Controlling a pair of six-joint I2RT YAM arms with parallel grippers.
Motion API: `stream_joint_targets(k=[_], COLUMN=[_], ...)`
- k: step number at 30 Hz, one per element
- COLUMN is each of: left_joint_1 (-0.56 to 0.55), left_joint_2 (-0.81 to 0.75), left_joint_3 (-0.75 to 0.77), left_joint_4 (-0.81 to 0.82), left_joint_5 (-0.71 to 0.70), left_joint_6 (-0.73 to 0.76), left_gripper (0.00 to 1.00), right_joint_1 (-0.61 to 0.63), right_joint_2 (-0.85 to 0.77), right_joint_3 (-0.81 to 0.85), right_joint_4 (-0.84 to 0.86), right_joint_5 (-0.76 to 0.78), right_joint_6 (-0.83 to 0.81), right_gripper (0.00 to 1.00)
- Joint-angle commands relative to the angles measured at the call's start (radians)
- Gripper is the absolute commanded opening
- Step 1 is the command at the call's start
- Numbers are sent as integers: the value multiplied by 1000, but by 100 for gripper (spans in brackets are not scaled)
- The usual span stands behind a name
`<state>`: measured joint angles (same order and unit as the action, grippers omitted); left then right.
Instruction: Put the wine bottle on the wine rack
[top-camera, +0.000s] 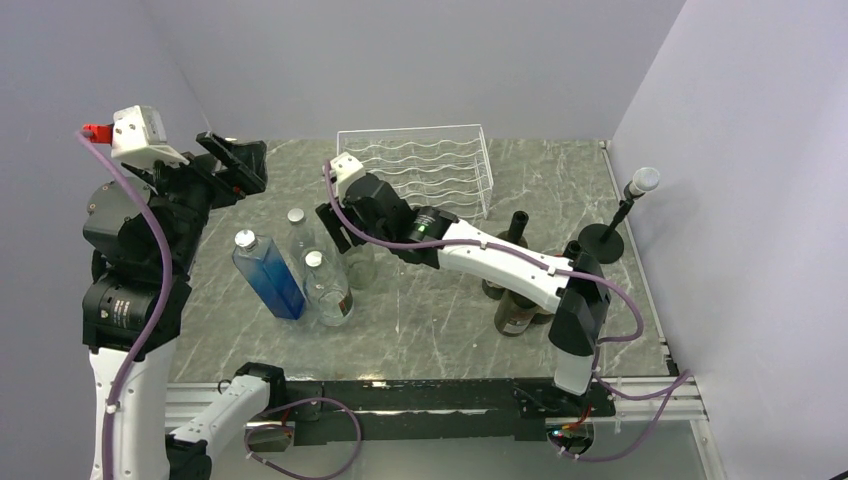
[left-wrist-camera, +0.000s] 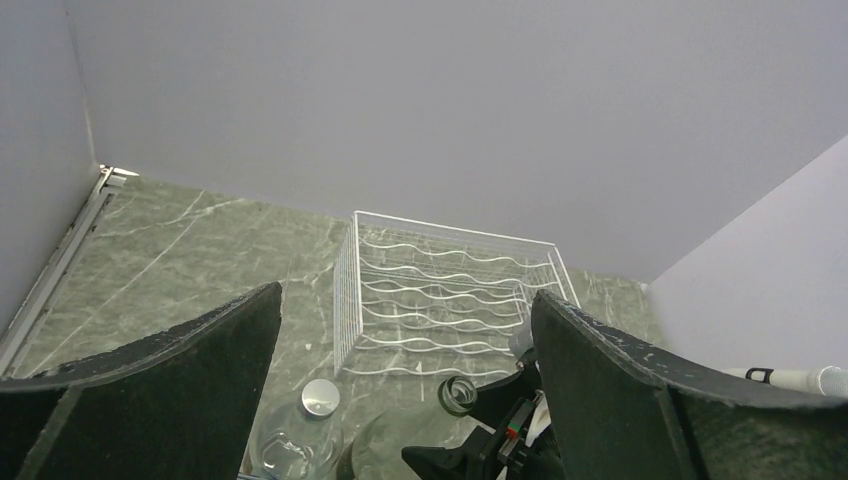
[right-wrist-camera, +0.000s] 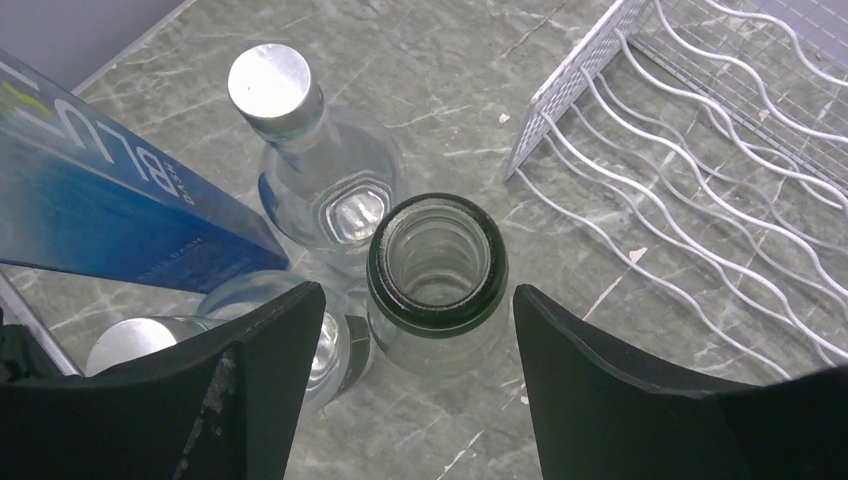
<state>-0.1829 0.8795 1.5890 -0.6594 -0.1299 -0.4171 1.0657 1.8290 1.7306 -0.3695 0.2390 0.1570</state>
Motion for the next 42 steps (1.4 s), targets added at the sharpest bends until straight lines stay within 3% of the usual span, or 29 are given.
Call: stream_joint_targets(k=[1, 14, 17, 21, 22, 32, 42], left_joint_1=[-3, -4, -6, -7, -7, -10, -10], left_joint_2=[-5, -17, -15, -7, -6, 16, 43], left_joint_3=[7, 3, 3, 1, -2, -43, -165], left_joint_4=[17, 0, 1, 4, 7, 62, 207], left_joint_5=[-12, -8, -5, 9, 13, 151, 560], left_joint_6=[-16, -18, -17, -18, -17, -13, 19], left_gripper=[99, 99, 99, 99, 99, 99, 99], right_joint_1=[0, -13, -17, -18, -17, -26, -64], right_joint_2=[-2, 57, 59, 35, 25, -185, -413], right_joint_3=[0, 51, 57, 49, 51, 112, 124], right_joint_4=[86, 120, 106, 92, 85, -22, -145], right_joint_5=[23, 44, 40, 55, 63, 84, 19], right_joint_6=[-3, 11, 14, 9, 5, -16, 11], right_gripper=[74, 53, 39, 3, 0, 0, 0])
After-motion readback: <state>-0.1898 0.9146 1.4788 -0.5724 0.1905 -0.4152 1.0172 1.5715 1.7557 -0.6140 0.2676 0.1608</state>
